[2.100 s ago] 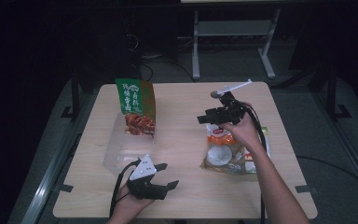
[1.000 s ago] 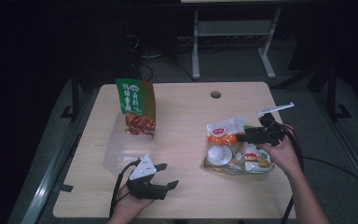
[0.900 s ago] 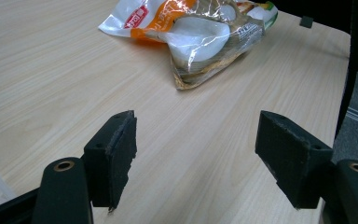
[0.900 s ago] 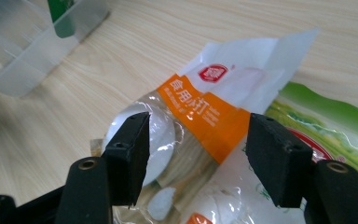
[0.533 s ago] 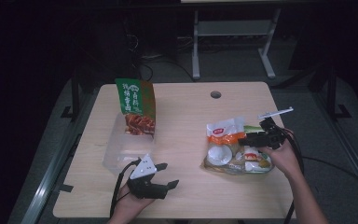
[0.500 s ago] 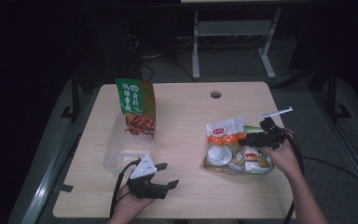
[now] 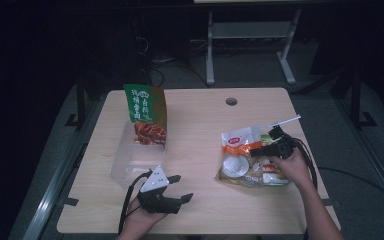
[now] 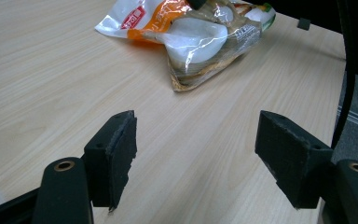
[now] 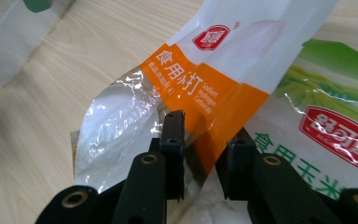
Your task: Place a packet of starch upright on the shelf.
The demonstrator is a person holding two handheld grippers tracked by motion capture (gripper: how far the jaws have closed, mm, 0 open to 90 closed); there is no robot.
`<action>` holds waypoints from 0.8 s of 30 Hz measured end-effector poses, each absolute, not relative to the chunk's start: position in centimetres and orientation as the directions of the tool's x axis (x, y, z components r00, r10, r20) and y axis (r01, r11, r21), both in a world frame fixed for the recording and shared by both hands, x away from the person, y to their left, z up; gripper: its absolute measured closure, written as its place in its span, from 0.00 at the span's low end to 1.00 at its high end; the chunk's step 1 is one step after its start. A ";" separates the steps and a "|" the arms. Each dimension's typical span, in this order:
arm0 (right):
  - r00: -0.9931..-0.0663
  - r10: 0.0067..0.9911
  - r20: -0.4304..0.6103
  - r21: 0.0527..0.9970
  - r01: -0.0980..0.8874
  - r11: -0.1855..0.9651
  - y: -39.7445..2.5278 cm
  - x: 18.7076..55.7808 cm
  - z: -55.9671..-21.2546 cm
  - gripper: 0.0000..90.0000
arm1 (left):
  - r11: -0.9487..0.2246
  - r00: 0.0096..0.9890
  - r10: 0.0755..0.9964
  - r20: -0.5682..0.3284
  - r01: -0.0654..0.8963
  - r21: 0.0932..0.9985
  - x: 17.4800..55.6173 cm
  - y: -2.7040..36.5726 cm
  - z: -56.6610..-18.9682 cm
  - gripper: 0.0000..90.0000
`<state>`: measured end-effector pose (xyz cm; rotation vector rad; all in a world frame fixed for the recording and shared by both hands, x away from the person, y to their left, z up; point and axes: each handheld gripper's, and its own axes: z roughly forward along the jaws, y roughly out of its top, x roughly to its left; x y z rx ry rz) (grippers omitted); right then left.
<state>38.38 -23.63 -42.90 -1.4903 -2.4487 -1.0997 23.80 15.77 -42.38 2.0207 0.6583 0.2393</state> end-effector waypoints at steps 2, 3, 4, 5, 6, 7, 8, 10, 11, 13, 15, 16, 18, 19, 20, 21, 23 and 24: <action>-0.527 0.745 0.408 0.537 0.799 0.271 -23.6 38.5 -43.0 0.83 | -0.391 0.836 0.541 -0.096 0.351 0.851 23.8 15.7 -42.3 0.32; -0.527 0.744 0.411 0.538 0.799 0.269 -23.6 38.6 -43.0 0.84 | -0.392 0.836 0.540 -0.095 0.351 0.850 23.8 15.7 -42.3 0.32; -0.528 0.743 0.411 0.539 0.798 0.269 -23.6 38.6 -43.1 0.84 | -0.394 0.836 0.540 -0.094 0.350 0.850 23.7 15.7 -42.3 0.32; -0.527 0.744 0.411 0.538 0.799 0.268 -23.6 38.6 -43.1 0.84 | -0.394 0.836 0.540 -0.094 0.350 0.850 23.7 15.7 -42.3 0.32; -0.526 0.745 0.410 0.538 0.799 0.268 -23.6 38.6 -43.1 0.84 | -0.394 0.837 0.540 -0.094 0.350 0.850 23.7 15.7 -42.3 0.32; -0.525 0.745 0.411 0.538 0.799 0.267 -23.6 38.5 -43.1 0.84 | -0.393 0.836 0.540 -0.096 0.351 0.850 23.7 15.7 -42.3 0.32; -0.524 0.745 0.412 0.539 0.800 0.265 -23.6 38.5 -43.1 0.83 | -0.394 0.837 0.540 -0.095 0.351 0.850 23.7 15.7 -42.3 0.32; -0.523 0.746 0.413 0.539 0.800 0.263 -23.6 38.5 -43.1 0.83 | -0.393 0.836 0.540 -0.096 0.351 0.850 23.7 15.7 -42.3 0.32; -0.524 0.746 0.411 0.538 0.800 0.265 -23.6 38.5 -43.1 0.83 | -0.394 0.836 0.540 -0.095 0.351 0.850 23.7 15.7 -42.3 0.32; -0.525 0.746 0.410 0.538 0.800 0.267 -23.6 38.5 -43.1 0.84 | -0.395 0.837 0.539 -0.094 0.350 0.850 23.7 15.7 -42.3 0.32; -0.523 0.745 0.413 0.537 0.801 0.265 -23.6 38.5 -43.1 0.85 | -0.394 0.836 0.540 -0.096 0.352 0.849 23.7 15.7 -42.4 0.32; -0.523 0.745 0.414 0.537 0.801 0.265 -23.6 38.5 -43.1 0.87 | -0.397 0.837 0.538 -0.095 0.351 0.848 23.7 15.6 -42.4 0.32; -0.526 0.739 0.421 0.542 0.799 0.260 -23.6 38.4 -43.0 0.94 | -0.400 0.839 0.536 -0.092 0.348 0.848 23.7 15.6 -42.4 0.32; -0.525 0.736 0.427 0.547 0.798 0.252 -23.5 38.3 -42.9 0.96 | -0.400 0.839 0.536 -0.092 0.348 0.848 23.7 15.5 -42.4 0.32; -0.527 0.737 0.423 0.552 0.795 0.252 -23.5 38.2 -42.7 0.98 | -0.398 0.839 0.536 -0.095 0.350 0.848 23.7 15.5 -42.4 0.32; -0.532 0.739 0.414 0.559 0.789 0.255 -23.3 38.1 -42.6 0.99 | -0.400 0.840 0.535 -0.095 0.350 0.847 23.7 15.5 -42.4 0.32; -0.545 0.732 0.409 0.582 0.773 0.250 -23.2 37.6 -42.2 0.99 | -0.396 0.839 0.534 -0.100 0.353 0.848 23.7 15.4 -42.4 0.32; -0.551 0.727 0.409 0.597 0.764 0.244 -23.2 37.4 -42.0 0.99 | -0.398 0.840 0.533 -0.099 0.352 0.847 23.7 15.4 -42.4 0.32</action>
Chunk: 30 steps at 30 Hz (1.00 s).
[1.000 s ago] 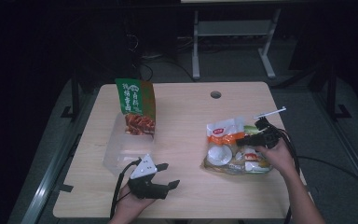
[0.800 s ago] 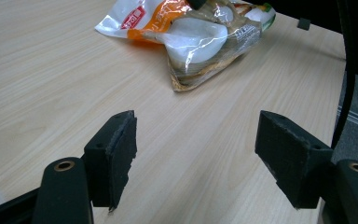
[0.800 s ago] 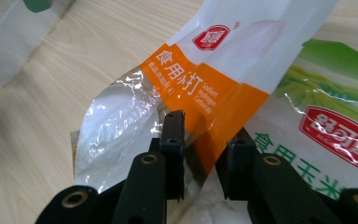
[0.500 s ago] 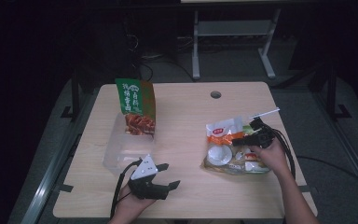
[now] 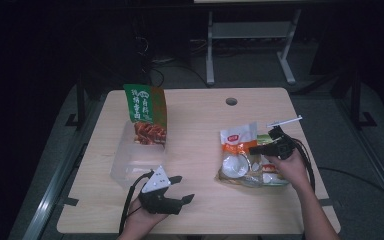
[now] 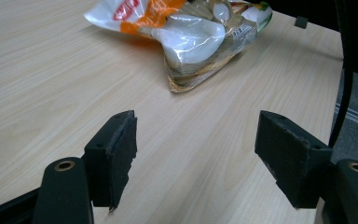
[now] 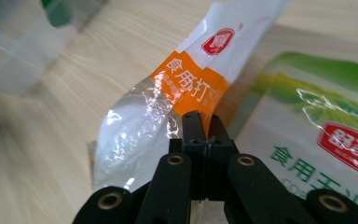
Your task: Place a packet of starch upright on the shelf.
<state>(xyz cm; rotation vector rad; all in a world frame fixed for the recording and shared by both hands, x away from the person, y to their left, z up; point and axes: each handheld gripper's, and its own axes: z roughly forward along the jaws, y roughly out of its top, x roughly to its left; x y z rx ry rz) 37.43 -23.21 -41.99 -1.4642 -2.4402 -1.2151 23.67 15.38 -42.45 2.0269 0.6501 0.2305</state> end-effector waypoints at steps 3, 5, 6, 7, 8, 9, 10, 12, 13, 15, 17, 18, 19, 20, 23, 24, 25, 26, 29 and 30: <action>-0.569 0.714 0.409 0.628 0.743 0.233 -23.1 36.7 -41.4 1.00 | -0.398 0.843 0.528 -0.103 0.353 0.847 23.8 15.2 -42.5 0.32; -0.583 0.700 0.412 0.651 0.726 0.222 -23.0 36.1 -41.0 1.00 | -0.391 0.843 0.526 -0.115 0.359 0.848 23.9 15.1 -42.5 0.32; -0.593 0.690 0.416 0.662 0.717 0.216 -23.0 35.8 -40.8 1.00 | -0.386 0.842 0.525 -0.120 0.362 0.849 23.9 14.9 -42.4 0.32; -0.604 0.682 0.413 0.674 0.706 0.217 -22.9 35.4 -40.6 1.00 | -0.387 0.844 0.523 -0.123 0.363 0.848 24.0 14.8 -42.4 0.32; -0.612 0.677 0.410 0.681 0.699 0.219 -22.9 35.1 -40.3 1.00 | -0.389 0.845 0.521 -0.122 0.362 0.847 24.0 14.6 -42.4 0.32; -0.622 0.669 0.406 0.692 0.688 0.220 -22.8 34.8 -40.1 1.00 | -0.387 0.845 0.519 -0.125 0.363 0.848 24.0 14.4 -42.4 0.32; -0.634 0.662 0.401 0.703 0.676 0.221 -22.6 34.5 -39.9 1.00 | -0.394 0.849 0.514 -0.122 0.360 0.846 24.1 14.2 -42.5 0.32; -0.650 0.650 0.393 0.716 0.660 0.227 -22.3 33.9 -39.5 1.00 | -0.401 0.853 0.506 -0.126 0.362 0.842 24.2 13.7 -42.5 0.32; -0.660 0.644 0.386 0.725 0.649 0.231 -22.2 33.6 -39.3 1.00 | -0.407 0.857 0.499 -0.126 0.360 0.839 24.2 13.4 -42.6 0.32; -0.679 0.632 0.374 0.738 0.630 0.241 -22.0 33.1 -38.9 1.00 | -0.415 0.862 0.491 -0.127 0.360 0.836 24.5 12.7 -42.6 0.32; -0.697 0.621 0.359 0.749 0.612 0.254 -21.7 32.8 -38.6 1.00 | -0.411 0.864 0.484 -0.141 0.366 0.835 24.9 12.1 -42.6 0.32; -0.701 0.621 0.350 0.750 0.607 0.263 -21.6 32.6 -38.5 1.00 | -0.408 0.864 0.482 -0.144 0.367 0.836 25.2 11.8 -42.7 0.32; -0.708 0.618 0.343 0.754 0.599 0.269 -21.5 32.5 -38.4 1.00 | -0.406 0.864 0.482 -0.149 0.370 0.836 25.5 11.5 -42.7 0.32; -0.713 0.611 0.344 0.758 0.595 0.266 -21.5 32.4 -38.4 1.00 | -0.404 0.864 0.480 -0.152 0.372 0.836 25.8 11.1 -42.7 0.33; -0.725 0.593 0.351 0.767 0.586 0.263 -21.6 32.2 -38.6 1.00 | -0.403 0.862 0.484 -0.150 0.372 0.837 26.9 10.1 -42.8 0.34; -0.731 0.587 0.349 0.770 0.580 0.265 -21.8 32.2 -38.7 1.00 | -0.400 0.860 0.486 -0.154 0.376 0.835 27.4 9.7 -43.0 0.35; -0.731 0.583 0.355 0.767 0.584 0.265 -21.9 32.1 -38.7 1.00 | -0.411 0.859 0.487 -0.154 0.382 0.828 27.9 9.2 -43.1 0.36; -0.730 0.583 0.358 0.767 0.585 0.262 -22.0 32.1 -38.8 1.00 | -0.413 0.856 0.492 -0.157 0.388 0.824 28.4 8.8 -43.2 0.37; -0.732 0.583 0.353 0.763 0.586 0.273 -22.3 32.0 -38.9 1.00 | -0.420 0.852 0.498 -0.160 0.398 0.815 29.4 7.6 -43.5 0.39; -0.734 0.580 0.353 0.765 0.584 0.273 -22.3 31.9 -39.0 1.00 | -0.415 0.850 0.498 -0.172 0.407 0.814 29.8 7.2 -43.6 0.40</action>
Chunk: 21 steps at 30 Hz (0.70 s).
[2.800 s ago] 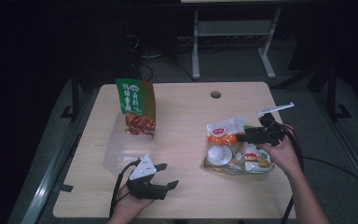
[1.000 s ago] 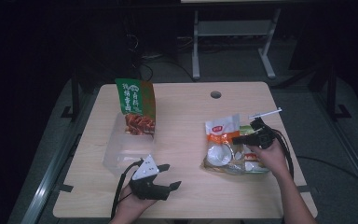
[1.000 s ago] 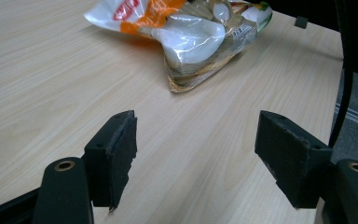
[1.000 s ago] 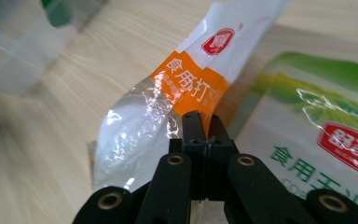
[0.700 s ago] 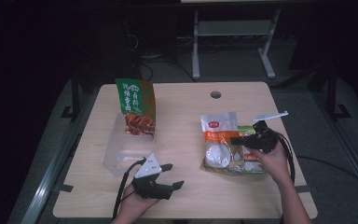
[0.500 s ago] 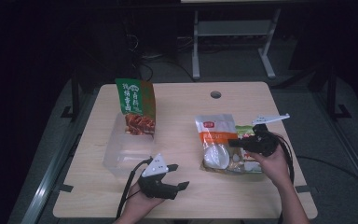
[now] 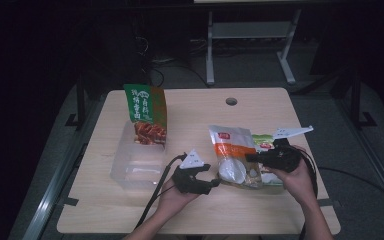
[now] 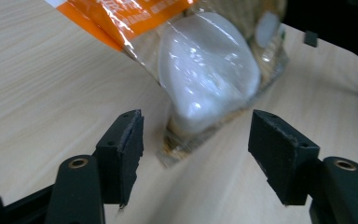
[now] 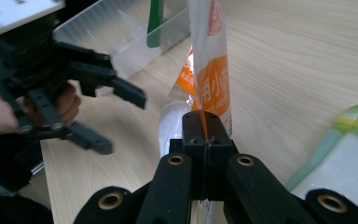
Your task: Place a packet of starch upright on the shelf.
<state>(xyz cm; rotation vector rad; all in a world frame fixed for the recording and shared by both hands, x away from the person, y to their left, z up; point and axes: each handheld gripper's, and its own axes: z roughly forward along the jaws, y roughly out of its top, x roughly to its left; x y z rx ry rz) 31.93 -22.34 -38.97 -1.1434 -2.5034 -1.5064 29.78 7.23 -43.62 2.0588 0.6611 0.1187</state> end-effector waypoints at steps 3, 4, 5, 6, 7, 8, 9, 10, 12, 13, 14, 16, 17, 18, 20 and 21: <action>-0.749 0.563 0.348 0.769 0.572 0.285 -22.5 31.8 -39.0 1.00 | -0.394 0.840 0.499 -0.215 0.440 0.807 30.8 6.5 -43.8 0.42; -0.751 0.562 0.346 0.770 0.570 0.286 -22.4 31.8 -39.0 1.00 | -0.386 0.837 0.492 -0.238 0.455 0.803 31.2 6.3 -43.8 0.44; -0.756 0.557 0.344 0.773 0.565 0.289 -22.4 31.8 -39.0 1.00 | -0.370 0.828 0.489 -0.275 0.482 0.794 31.5 6.1 -43.9 0.45; -0.759 0.553 0.345 0.772 0.564 0.292 -22.4 31.8 -39.0 1.00 | -0.364 0.821 0.482 -0.307 0.506 0.782 31.9 5.9 -44.0 0.46; -0.763 0.548 0.343 0.776 0.559 0.293 -22.3 31.8 -39.0 1.00 | -0.358 0.814 0.475 -0.333 0.525 0.773 32.3 5.8 -44.1 0.46; -0.766 0.545 0.342 0.776 0.557 0.296 -22.2 31.7 -38.9 1.00 | -0.351 0.808 0.475 -0.348 0.537 0.768 32.5 5.7 -44.2 0.47; -0.771 0.542 0.333 0.779 0.550 0.303 -22.1 31.7 -38.9 1.00 | -0.356 0.812 0.470 -0.346 0.533 0.768 32.7 5.6 -44.3 0.50; -0.774 0.539 0.332 0.779 0.548 0.306 -22.0 31.6 -38.8 1.00 | -0.347 0.807 0.466 -0.363 0.544 0.764 32.7 5.5 -44.3 0.54; -0.778 0.537 0.327 0.780 0.543 0.310 -22.0 31.6 -38.7 1.00 | -0.344 0.805 0.462 -0.373 0.550 0.761 32.8 5.3 -44.3 0.67; -0.778 0.538 0.324 0.781 0.541 0.313 -21.9 31.6 -38.8 1.00 | -0.342 0.804 0.463 -0.373 0.550 0.762 32.8 5.3 -44.4 0.70; -0.776 0.544 0.320 0.778 0.542 0.316 -21.9 31.6 -38.8 1.00 | -0.339 0.803 0.469 -0.368 0.548 0.764 32.9 5.3 -44.3 0.75; -0.775 0.546 0.319 0.778 0.543 0.316 -21.9 31.6 -38.9 1.00 | -0.329 0.800 0.475 -0.366 0.547 0.770 32.9 5.4 -44.3 0.87; -0.774 0.546 0.320 0.777 0.544 0.316 -21.9 31.6 -38.9 1.00 | -0.308 0.795 0.478 -0.374 0.550 0.776 33.0 5.6 -44.1 0.92; -0.773 0.545 0.324 0.777 0.546 0.312 -21.9 31.6 -38.9 1.00 | -0.300 0.795 0.479 -0.372 0.547 0.781 33.1 5.6 -44.0 0.96; -0.773 0.549 0.318 0.777 0.544 0.316 -21.8 31.7 -39.0 1.00 | -0.308 0.798 0.485 -0.358 0.539 0.784 33.0 5.6 -44.0 0.98; -0.773 0.548 0.320 0.777 0.545 0.316 -21.8 31.7 -39.0 1.00 | -0.308 0.799 0.487 -0.353 0.535 0.787 32.9 5.6 -44.0 0.99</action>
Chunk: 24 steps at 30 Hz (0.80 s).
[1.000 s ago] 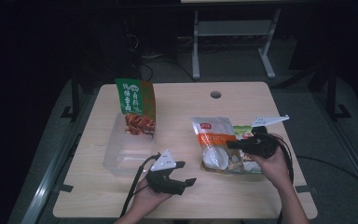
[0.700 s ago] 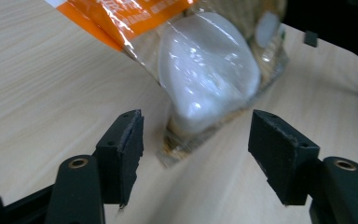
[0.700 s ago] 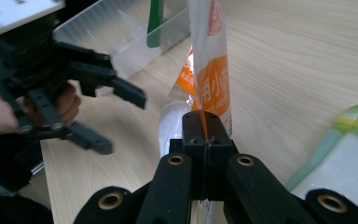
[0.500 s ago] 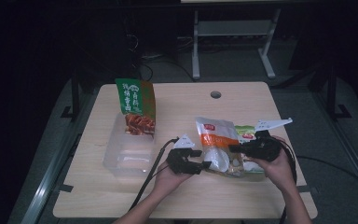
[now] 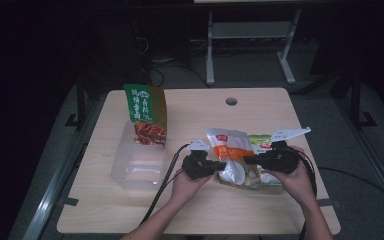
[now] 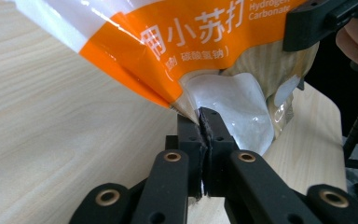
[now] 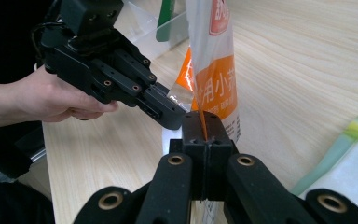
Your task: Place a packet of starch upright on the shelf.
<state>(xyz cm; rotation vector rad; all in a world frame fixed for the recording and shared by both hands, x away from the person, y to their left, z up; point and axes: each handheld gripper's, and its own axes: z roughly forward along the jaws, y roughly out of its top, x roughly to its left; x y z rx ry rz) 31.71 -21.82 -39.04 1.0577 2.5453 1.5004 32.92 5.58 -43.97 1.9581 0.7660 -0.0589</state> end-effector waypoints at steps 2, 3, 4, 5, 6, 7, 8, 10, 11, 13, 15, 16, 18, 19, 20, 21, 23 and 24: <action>-0.771 0.551 0.320 0.776 0.547 0.314 -21.8 31.8 -39.1 1.00 | -0.302 0.795 0.500 -0.343 0.532 0.791 32.7 5.6 -43.9 0.99; -0.770 0.552 0.320 0.775 0.548 0.314 -21.7 31.8 -39.1 0.99 | -0.300 0.794 0.508 -0.334 0.527 0.795 32.6 5.7 -43.8 0.99; -0.768 0.555 0.321 0.773 0.550 0.315 -21.7 31.8 -39.2 0.99 | -0.305 0.796 0.515 -0.317 0.516 0.801 32.5 5.7 -43.7 0.99; -0.765 0.558 0.321 0.771 0.553 0.315 -21.6 31.8 -39.2 0.99 | -0.309 0.797 0.523 -0.302 0.507 0.805 32.3 5.8 -43.6 0.99; -0.767 0.560 0.313 0.772 0.549 0.321 -21.6 31.9 -39.3 0.99 | -0.316 0.800 0.529 -0.283 0.494 0.810 32.3 5.9 -43.5 0.99; -0.767 0.560 0.314 0.769 0.551 0.324 -21.6 31.9 -39.3 0.99 | -0.316 0.800 0.534 -0.272 0.488 0.814 32.1 5.9 -43.4 1.00; -0.767 0.560 0.314 0.769 0.551 0.323 -21.5 31.9 -39.3 0.99 | -0.321 0.800 0.541 -0.261 0.483 0.815 32.0 6.0 -43.2 1.00; -0.768 0.558 0.314 0.768 0.551 0.326 -21.3 32.0 -39.4 0.97 | -0.325 0.798 0.552 -0.242 0.474 0.818 31.9 6.2 -43.1 1.00; -0.766 0.565 0.308 0.764 0.553 0.333 -21.2 32.0 -39.4 0.97 | -0.343 0.800 0.563 -0.207 0.454 0.822 31.8 6.3 -43.0 1.00; -0.762 0.564 0.317 0.755 0.563 0.336 -20.9 32.0 -39.6 0.95 | -0.343 0.802 0.560 -0.210 0.455 0.822 31.7 6.5 -43.1 1.00; -0.765 0.563 0.312 0.754 0.560 0.342 -20.4 32.1 -39.7 0.93 | -0.349 0.802 0.560 -0.206 0.454 0.819 31.5 6.6 -43.2 1.00; -0.760 0.568 0.315 0.746 0.568 0.347 -20.1 32.1 -39.8 0.92 | -0.351 0.803 0.561 -0.201 0.451 0.821 31.5 6.6 -43.3 1.00; -0.759 0.570 0.313 0.737 0.573 0.359 -19.4 32.3 -40.2 0.85 | -0.341 0.803 0.559 -0.207 0.450 0.825 31.3 6.7 -43.3 1.00; -0.759 0.568 0.318 0.731 0.578 0.364 -19.1 32.4 -40.4 0.84 | -0.353 0.808 0.554 -0.198 0.444 0.824 31.3 6.8 -43.3 1.00; -0.759 0.570 0.315 0.725 0.580 0.372 -18.7 32.5 -40.6 0.83 | -0.356 0.810 0.554 -0.191 0.438 0.825 31.2 6.8 -43.2 1.00; -0.756 0.575 0.312 0.721 0.583 0.375 -18.4 32.5 -40.7 0.83 | -0.365 0.813 0.554 -0.179 0.431 0.825 31.1 6.8 -43.2 1.00; -0.755 0.581 0.303 0.714 0.584 0.386 -17.9 32.7 -40.9 0.85 | -0.379 0.816 0.555 -0.164 0.423 0.823 30.9 6.8 -43.3 1.00; -0.750 0.586 0.307 0.708 0.591 0.386 -17.8 32.7 -41.0 0.89 | -0.376 0.815 0.556 -0.167 0.425 0.824 30.9 6.9 -43.3 1.00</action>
